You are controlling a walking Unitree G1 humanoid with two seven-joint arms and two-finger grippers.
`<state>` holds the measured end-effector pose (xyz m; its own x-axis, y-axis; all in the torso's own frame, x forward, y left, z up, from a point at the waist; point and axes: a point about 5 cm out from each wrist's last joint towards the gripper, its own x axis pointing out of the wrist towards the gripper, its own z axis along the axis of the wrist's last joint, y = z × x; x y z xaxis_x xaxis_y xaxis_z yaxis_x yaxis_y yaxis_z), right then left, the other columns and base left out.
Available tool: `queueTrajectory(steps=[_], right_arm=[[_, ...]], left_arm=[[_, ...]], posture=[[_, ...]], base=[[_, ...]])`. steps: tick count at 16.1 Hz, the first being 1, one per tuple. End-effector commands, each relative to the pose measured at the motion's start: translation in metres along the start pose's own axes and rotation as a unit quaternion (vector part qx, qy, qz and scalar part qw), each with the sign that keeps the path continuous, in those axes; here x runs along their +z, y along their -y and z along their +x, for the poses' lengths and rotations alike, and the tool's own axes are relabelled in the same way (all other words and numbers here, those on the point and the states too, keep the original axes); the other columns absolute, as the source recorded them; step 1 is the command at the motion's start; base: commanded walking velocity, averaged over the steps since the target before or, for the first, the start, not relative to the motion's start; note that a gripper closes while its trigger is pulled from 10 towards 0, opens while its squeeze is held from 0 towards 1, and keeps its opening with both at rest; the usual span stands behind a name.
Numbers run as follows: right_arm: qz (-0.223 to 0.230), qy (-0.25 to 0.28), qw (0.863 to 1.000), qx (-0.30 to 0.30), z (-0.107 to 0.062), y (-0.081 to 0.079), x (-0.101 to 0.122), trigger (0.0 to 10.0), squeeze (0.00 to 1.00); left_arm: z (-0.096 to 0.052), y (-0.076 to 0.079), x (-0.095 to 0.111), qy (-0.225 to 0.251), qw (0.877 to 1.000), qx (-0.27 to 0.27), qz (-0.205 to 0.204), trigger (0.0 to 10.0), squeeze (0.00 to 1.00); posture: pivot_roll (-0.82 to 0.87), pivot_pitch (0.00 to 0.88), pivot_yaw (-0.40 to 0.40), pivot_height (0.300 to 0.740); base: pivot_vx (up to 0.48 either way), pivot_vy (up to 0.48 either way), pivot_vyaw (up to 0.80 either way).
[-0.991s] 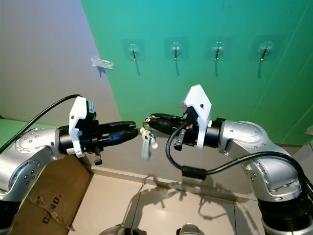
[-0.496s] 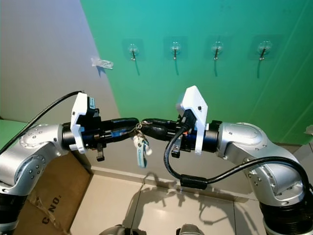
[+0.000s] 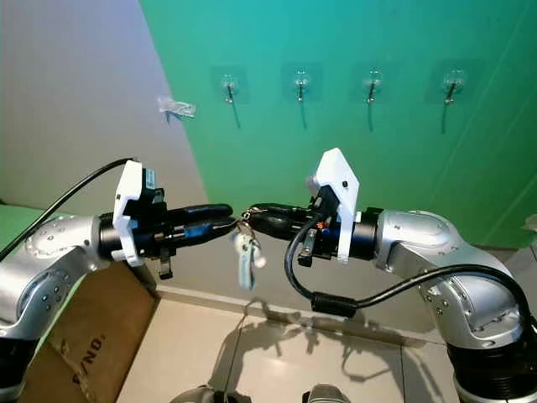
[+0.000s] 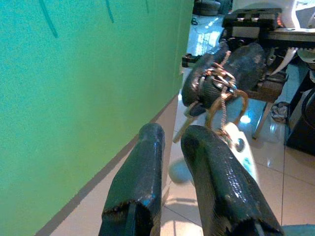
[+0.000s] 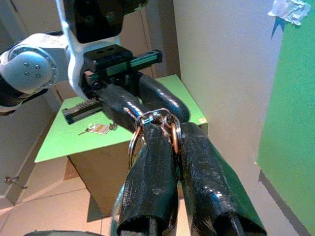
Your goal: Hang keys on a hook
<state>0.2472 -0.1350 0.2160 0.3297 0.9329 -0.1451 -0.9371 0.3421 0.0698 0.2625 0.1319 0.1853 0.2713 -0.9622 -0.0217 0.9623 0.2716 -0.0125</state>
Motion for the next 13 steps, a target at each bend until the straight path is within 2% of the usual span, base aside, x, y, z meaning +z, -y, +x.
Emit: queueTrajectory(steps=[1, 13], right_arm=[[-0.010, 0.004, 1.000, 0.003, 0.0001, 0.0011, 0.0037, 0.0, 0.00], [0.001, 0.009, 1.000, 0.008, 0.0031, 0.0018, 0.0051, 0.0, 0.00]], left_arm=[[-0.0050, 0.0000, 0.0043, 0.000, 1.000, 0.004, 0.009, 10.0, 0.00], [0.0045, 0.0080, 0.0089, 0.017, 0.999, -0.026, 0.003, 10.0, 0.00]], posture=[[-0.25, 0.052, 0.116, 0.720], [-0.26, 0.053, 0.121, 0.720]], base=[[0.000, 0.000, 0.00], [0.000, 0.000, 0.00]])
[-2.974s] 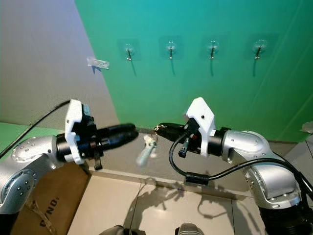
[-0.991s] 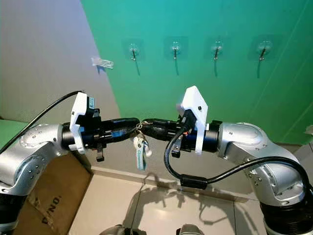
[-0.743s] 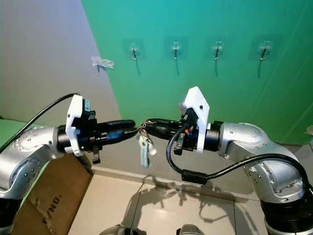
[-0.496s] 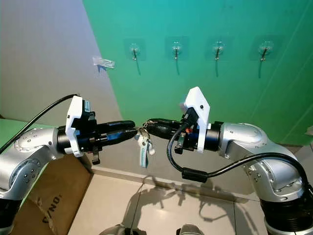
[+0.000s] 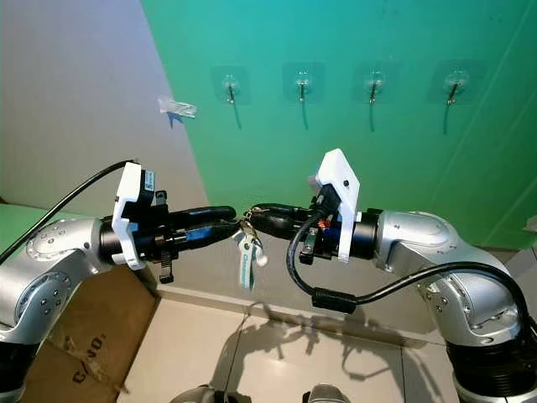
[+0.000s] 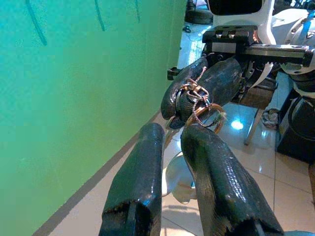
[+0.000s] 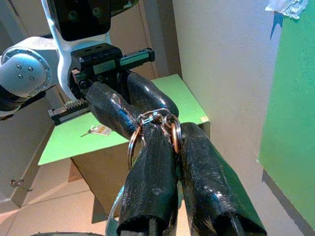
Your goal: Hang keys on a hook
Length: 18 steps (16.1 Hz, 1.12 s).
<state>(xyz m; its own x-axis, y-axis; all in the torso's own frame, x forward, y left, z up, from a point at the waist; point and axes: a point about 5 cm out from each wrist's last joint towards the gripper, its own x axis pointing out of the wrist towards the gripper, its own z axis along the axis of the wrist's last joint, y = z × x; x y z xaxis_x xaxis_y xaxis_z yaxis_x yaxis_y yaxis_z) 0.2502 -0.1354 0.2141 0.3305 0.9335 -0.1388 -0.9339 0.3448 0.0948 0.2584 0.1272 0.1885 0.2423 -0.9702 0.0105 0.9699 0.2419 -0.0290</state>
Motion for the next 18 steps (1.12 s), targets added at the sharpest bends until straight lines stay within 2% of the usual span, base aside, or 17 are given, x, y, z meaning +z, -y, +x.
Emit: queueTrajectory(steps=[1, 9, 10, 11, 12, 18], right_arm=[[-0.013, 0.007, 1.000, 0.004, 0.0035, 0.0001, 0.0065, 0.0, 0.00], [-0.005, 0.029, 1.000, 0.011, 0.0078, -0.0022, 0.0151, 0.0, 0.00], [-0.004, 0.030, 0.999, 0.013, 0.0075, -0.0031, 0.0154, 0.0, 0.00], [-0.003, 0.031, 0.999, 0.014, 0.0073, -0.0037, 0.0153, 0.0, 0.00], [0.000, 0.034, 0.999, 0.020, 0.0066, -0.0060, 0.0160, 0.0, 0.00], [0.004, 0.034, 0.999, 0.025, 0.0058, -0.0076, 0.0163, 0.0, 0.00]], left_arm=[[0.0015, 0.0034, 0.0052, 0.001, 1.000, -0.012, 0.010, 10.0, 0.00], [0.0043, 0.0032, 0.0047, 0.005, 1.000, -0.021, 0.005, 10.0, 0.00], [0.0045, 0.0025, 0.0051, 0.007, 1.000, -0.021, 0.004, 4.2, 0.00], [0.0048, 0.0018, 0.0051, 0.008, 1.000, -0.021, 0.004, 1.7, 0.00], [0.0054, -0.0001, 0.0051, 0.013, 1.000, -0.018, -0.001, 0.0, 0.00], [0.0042, -0.0011, 0.0081, 0.031, 0.999, -0.023, -0.013, 0.0, 0.00]], posture=[[-0.26, 0.053, 0.120, 0.720], [-0.26, 0.040, 0.121, 0.720], [-0.27, 0.036, 0.122, 0.720], [-0.27, 0.034, 0.121, 0.720], [-0.27, 0.031, 0.120, 0.720], [-0.27, 0.035, 0.119, 0.720]], base=[[0.000, 0.000, 0.00], [0.000, 0.000, 0.00], [0.000, 0.000, 0.00], [0.000, 0.000, 0.00], [0.000, 0.000, 0.00], [0.000, 0.000, 0.00]])
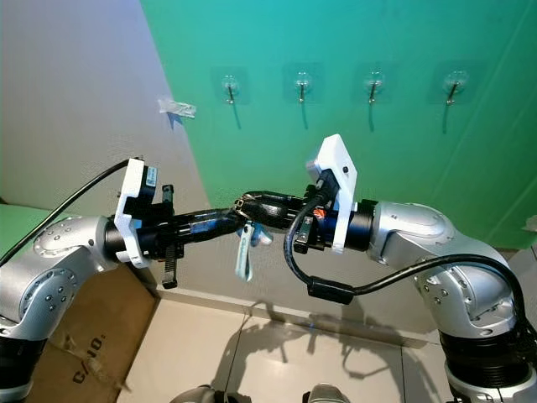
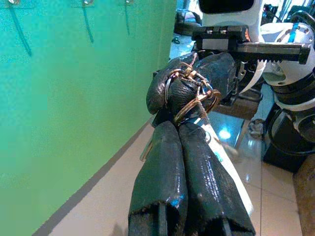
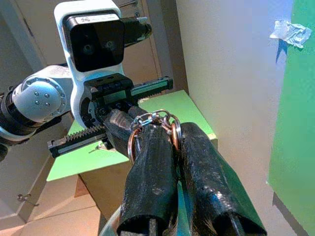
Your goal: Hang keys on a hook
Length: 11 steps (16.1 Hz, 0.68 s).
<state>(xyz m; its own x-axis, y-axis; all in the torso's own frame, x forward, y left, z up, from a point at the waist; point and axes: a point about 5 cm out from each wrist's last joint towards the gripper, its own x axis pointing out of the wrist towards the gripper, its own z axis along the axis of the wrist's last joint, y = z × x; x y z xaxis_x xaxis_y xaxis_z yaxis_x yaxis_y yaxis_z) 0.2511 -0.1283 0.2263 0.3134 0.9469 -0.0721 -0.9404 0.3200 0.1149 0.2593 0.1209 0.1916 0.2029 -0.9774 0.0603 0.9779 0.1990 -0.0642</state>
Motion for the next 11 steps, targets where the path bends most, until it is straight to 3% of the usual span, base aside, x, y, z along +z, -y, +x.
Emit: queueTrajectory(steps=[1, 11], right_arm=[[-0.004, 0.002, 1.000, 0.010, 0.001, -0.005, 0.004, 0.0, 0.00], [0.003, 0.003, 1.000, -0.007, 0.001, -0.002, 0.002, 0.0, 0.00]], left_arm=[[-0.002, -0.002, 0.006, 0.009, 1.000, -0.003, 0.003, 0.0, 0.00], [0.003, -0.001, 0.018, 0.053, 0.999, 0.002, -0.008, 0.0, 0.00]], posture=[[-0.27, 0.038, 0.118, 0.720], [-0.26, 0.049, 0.118, 0.720]], base=[[0.000, 0.000, 0.00], [0.000, 0.000, 0.00]])
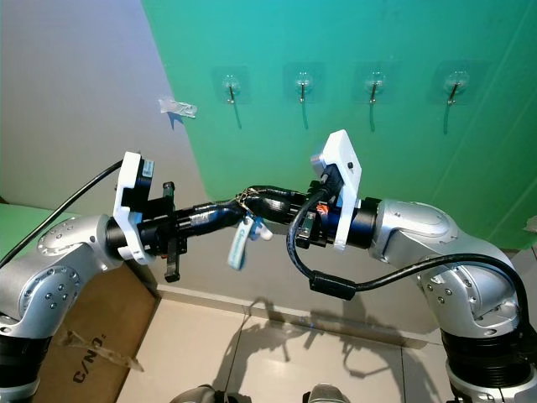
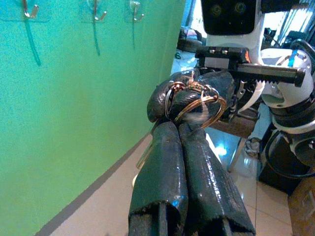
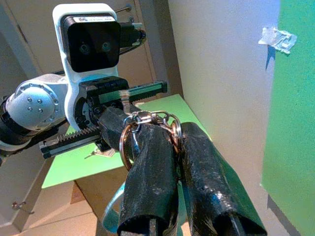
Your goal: Hang keys on a hook
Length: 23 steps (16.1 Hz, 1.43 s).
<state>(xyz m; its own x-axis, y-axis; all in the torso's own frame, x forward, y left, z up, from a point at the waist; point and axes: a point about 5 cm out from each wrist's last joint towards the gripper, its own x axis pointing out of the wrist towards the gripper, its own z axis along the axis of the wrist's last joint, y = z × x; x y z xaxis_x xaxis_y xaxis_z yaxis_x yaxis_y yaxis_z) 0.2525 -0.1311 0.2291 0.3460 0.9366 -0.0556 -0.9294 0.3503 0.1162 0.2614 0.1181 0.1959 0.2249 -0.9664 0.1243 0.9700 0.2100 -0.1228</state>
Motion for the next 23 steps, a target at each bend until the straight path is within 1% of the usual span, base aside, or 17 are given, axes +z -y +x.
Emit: queueTrajectory(steps=[1, 3, 4, 5, 8, 9, 10, 11, 12, 15, 18, 20, 22, 23], right_arm=[[0.001, -0.008, 1.000, 0.009, 0.003, -0.004, -0.001, 0.0, 0.00], [0.001, -0.010, 1.000, 0.004, 0.003, -0.003, -0.002, 0.0, 0.00], [-0.001, -0.014, 1.000, -0.005, 0.003, -0.001, -0.003, 0.8, 0.00], [-0.002, -0.016, 1.000, -0.014, 0.003, 0.001, -0.004, 10.0, 0.00], [-0.004, -0.026, 0.999, -0.022, 0.004, 0.003, -0.008, 10.0, 0.00], [-0.006, -0.030, 0.999, -0.037, 0.004, 0.007, -0.009, 10.0, 1.00], [-0.005, -0.024, 0.997, -0.074, 0.004, 0.017, -0.008, 10.0, 1.00], [-0.008, -0.022, 0.995, -0.094, 0.004, 0.022, -0.008, 10.0, 1.00], [-0.015, -0.018, 0.992, -0.128, 0.004, 0.031, -0.006, 10.0, 1.00], [-0.025, -0.007, 0.980, -0.197, 0.004, 0.047, -0.003, 10.0, 1.00], [-0.027, -0.003, 0.978, -0.205, 0.004, 0.050, -0.002, 10.0, 1.00], [-0.031, -0.001, 0.979, -0.203, 0.007, 0.048, -0.002, 10.0, 1.00], [-0.037, 0.005, 0.976, -0.213, 0.008, 0.051, 0.001, 10.0, 1.00], [-0.045, 0.008, 0.975, -0.219, 0.008, 0.052, 0.004, 10.0, 1.00]], left_arm=[[0.000, 0.001, 0.015, 0.020, 1.000, -0.005, 0.020, 0.0, 0.00], [0.001, 0.000, 0.015, 0.021, 1.000, 0.003, 0.016, 0.0, 0.00], [0.001, 0.000, 0.014, 0.017, 1.000, 0.005, 0.018, 0.0, 0.00], [0.001, 0.000, 0.014, 0.017, 1.000, 0.004, 0.017, 0.0, 0.00], [0.001, 0.001, 0.014, 0.018, 1.000, 0.004, 0.015, 0.0, 0.00], [0.001, 0.002, 0.015, 0.018, 1.000, 0.003, 0.014, 0.0, 0.00], [0.001, 0.002, 0.015, 0.019, 1.000, 0.002, 0.013, 0.0, 0.00], [0.001, 0.002, 0.015, 0.019, 1.000, 0.002, 0.012, 0.0, 0.00], [0.001, 0.003, 0.015, 0.020, 1.000, 0.001, 0.012, 0.0, 0.00], [0.001, 0.003, 0.015, 0.020, 1.000, 0.003, 0.011, 0.0, 0.00], [0.000, 0.003, 0.015, 0.019, 1.000, 0.004, 0.009, 0.0, 0.00], [-0.001, 0.003, 0.014, 0.017, 1.000, 0.009, 0.010, 0.0, 0.00], [-0.002, 0.003, 0.012, 0.010, 1.000, 0.011, 0.010, 0.0, 0.00], [-0.002, 0.002, 0.009, -0.001, 1.000, 0.014, 0.014, 0.0, 0.00]], posture=[[-0.26, 0.051, 0.118, 0.720], [-0.26, 0.052, 0.117, 0.720], [-0.26, 0.054, 0.118, 0.720], [-0.26, 0.054, 0.117, 0.720], [-0.26, 0.055, 0.117, 0.720], [-0.26, 0.057, 0.118, 0.720], [-0.26, 0.057, 0.118, 0.720], [-0.26, 0.059, 0.119, 0.720], [-0.26, 0.059, 0.119, 0.720], [-0.26, 0.061, 0.118, 0.720], [-0.26, 0.062, 0.118, 0.720], [-0.25, 0.061, 0.118, 0.720], [-0.26, 0.057, 0.118, 0.720], [-0.25, 0.057, 0.118, 0.720]], base=[[0.000, 0.000, 0.00], [0.000, 0.000, 0.00], [0.000, 0.000, 0.00], [0.000, 0.000, 0.00], [0.000, 0.000, 0.00], [0.000, 0.000, 0.00], [0.000, 0.000, 0.00], [0.000, 0.000, 0.00], [0.000, 0.000, 0.00], [0.000, 0.000, 0.00], [0.000, 0.000, 0.00], [0.000, 0.000, 0.00], [0.000, 0.000, 0.00], [0.000, 0.000, 0.00]])
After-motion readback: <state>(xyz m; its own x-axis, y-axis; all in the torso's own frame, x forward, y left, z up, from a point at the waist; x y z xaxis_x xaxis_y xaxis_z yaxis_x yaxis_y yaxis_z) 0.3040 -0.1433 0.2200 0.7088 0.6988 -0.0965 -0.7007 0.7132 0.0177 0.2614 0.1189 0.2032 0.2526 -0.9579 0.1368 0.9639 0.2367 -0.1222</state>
